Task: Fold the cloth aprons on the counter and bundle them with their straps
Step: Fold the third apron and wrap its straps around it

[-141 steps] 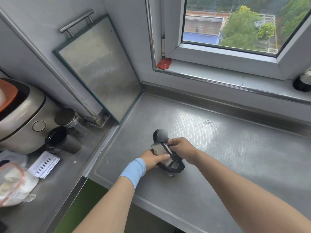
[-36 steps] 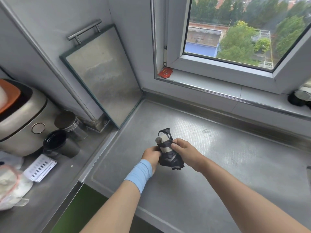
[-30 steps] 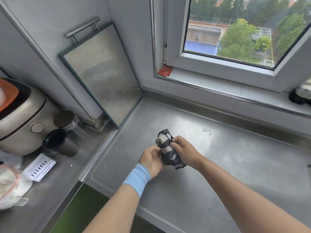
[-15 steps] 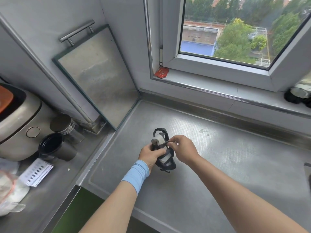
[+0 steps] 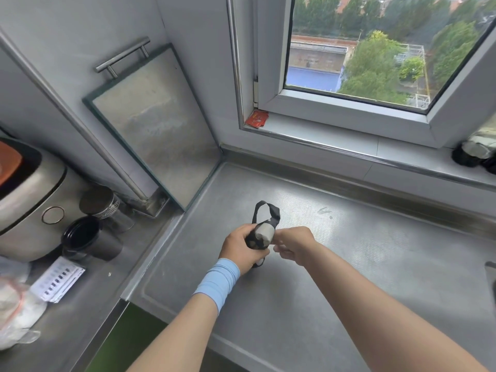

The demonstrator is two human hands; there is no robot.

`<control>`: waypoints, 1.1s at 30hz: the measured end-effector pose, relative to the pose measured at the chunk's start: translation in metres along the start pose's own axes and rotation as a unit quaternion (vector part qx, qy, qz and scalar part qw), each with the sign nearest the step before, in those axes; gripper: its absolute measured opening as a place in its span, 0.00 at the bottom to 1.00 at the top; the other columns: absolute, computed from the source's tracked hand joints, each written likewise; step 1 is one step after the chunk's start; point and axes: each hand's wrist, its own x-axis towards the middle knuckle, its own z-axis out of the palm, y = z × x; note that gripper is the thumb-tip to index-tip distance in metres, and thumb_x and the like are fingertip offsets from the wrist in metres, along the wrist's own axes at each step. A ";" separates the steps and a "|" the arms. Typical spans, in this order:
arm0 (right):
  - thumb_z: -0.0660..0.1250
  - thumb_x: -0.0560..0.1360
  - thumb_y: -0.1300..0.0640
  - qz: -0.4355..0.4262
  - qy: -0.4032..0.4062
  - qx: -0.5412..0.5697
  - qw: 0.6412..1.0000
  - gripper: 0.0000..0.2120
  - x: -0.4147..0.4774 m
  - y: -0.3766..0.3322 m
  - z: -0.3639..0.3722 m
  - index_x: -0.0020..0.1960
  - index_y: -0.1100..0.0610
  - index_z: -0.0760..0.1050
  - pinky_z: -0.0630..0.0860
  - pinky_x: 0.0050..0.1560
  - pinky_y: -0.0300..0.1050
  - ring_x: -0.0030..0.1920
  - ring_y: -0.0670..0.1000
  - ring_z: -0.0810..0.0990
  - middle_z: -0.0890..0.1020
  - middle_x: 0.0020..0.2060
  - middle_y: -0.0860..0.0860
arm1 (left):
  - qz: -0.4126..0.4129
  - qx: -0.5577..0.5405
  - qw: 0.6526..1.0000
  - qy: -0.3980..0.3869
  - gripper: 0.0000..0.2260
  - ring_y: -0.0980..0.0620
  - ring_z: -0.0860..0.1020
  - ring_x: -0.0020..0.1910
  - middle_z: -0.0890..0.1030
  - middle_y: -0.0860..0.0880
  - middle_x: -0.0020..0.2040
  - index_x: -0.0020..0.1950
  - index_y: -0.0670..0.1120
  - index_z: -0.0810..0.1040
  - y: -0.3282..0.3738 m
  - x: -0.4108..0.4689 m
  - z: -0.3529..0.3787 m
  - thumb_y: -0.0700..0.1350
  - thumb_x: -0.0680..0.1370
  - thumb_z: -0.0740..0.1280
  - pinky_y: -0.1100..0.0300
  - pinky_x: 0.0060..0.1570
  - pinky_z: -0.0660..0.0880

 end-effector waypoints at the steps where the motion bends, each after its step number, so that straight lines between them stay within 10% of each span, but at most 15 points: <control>1: 0.70 0.70 0.68 -0.012 -0.011 0.010 1.000 0.03 0.000 0.000 0.000 0.44 0.65 0.80 0.76 0.31 0.40 0.31 0.52 0.80 0.84 0.38 0.58 | 0.028 0.021 0.999 0.005 0.21 0.57 0.79 0.47 0.80 0.58 0.47 0.55 0.54 0.81 0.002 0.000 0.000 0.41 0.64 0.77 0.72 0.45 0.73; 6: 0.57 0.72 0.64 -0.037 -0.128 0.079 0.988 0.13 -0.003 0.000 -0.004 0.50 0.63 0.79 0.80 0.54 0.57 0.45 0.58 0.83 0.84 0.45 0.58 | 0.128 0.152 0.980 0.023 0.23 0.54 0.77 0.49 0.79 0.56 0.49 0.59 0.53 0.80 0.001 0.002 -0.003 0.41 0.65 0.76 0.63 0.51 0.74; 10: 0.66 0.75 0.61 -0.097 -0.250 0.035 0.963 0.11 -0.008 0.012 -0.007 0.55 0.61 0.81 0.80 0.55 0.58 0.51 0.55 0.83 0.83 0.49 0.57 | 0.126 0.157 0.979 -0.006 0.27 0.57 0.75 0.52 0.79 0.59 0.54 0.65 0.58 0.77 -0.005 -0.004 -0.004 0.41 0.68 0.75 0.71 0.54 0.71; 17: 0.74 0.65 0.62 -0.259 -0.094 -0.153 0.949 0.13 0.005 0.036 -0.009 0.49 0.53 0.83 0.77 0.47 0.42 0.43 0.49 0.83 0.86 0.43 0.53 | -0.016 0.017 0.999 0.042 0.19 0.59 0.81 0.49 0.84 0.57 0.51 0.58 0.54 0.83 -0.011 -0.012 -0.011 0.36 0.73 0.66 0.72 0.54 0.72; 21: 0.68 0.67 0.69 -0.442 -0.029 -0.324 0.836 0.22 0.004 0.040 -0.013 0.54 0.47 0.82 0.70 0.47 0.27 0.48 0.38 0.77 0.80 0.49 0.39 | -0.056 0.003 0.982 0.180 0.06 0.52 0.81 0.40 0.84 0.50 0.42 0.50 0.46 0.85 -0.022 -0.007 -0.024 0.40 0.75 0.71 0.66 0.44 0.72; 28: 0.59 0.71 0.69 -0.631 -0.044 -0.535 0.561 0.13 0.015 0.062 -0.010 0.47 0.56 0.77 0.78 0.50 0.45 0.54 0.54 0.78 0.78 0.55 0.50 | -0.049 0.039 0.981 0.186 0.09 0.51 0.72 0.39 0.73 0.49 0.45 0.54 0.47 0.85 -0.034 -0.009 -0.003 0.38 0.76 0.69 0.72 0.41 0.65; 33: 0.59 0.73 0.62 -0.636 -0.054 -0.578 0.508 0.09 0.023 0.082 -0.012 0.45 0.53 0.77 0.80 0.48 0.49 0.53 0.53 0.78 0.77 0.49 0.50 | -0.048 -0.133 0.988 0.069 0.17 0.54 0.81 0.51 0.83 0.53 0.51 0.50 0.55 0.86 -0.036 -0.017 0.019 0.33 0.76 0.67 0.66 0.56 0.73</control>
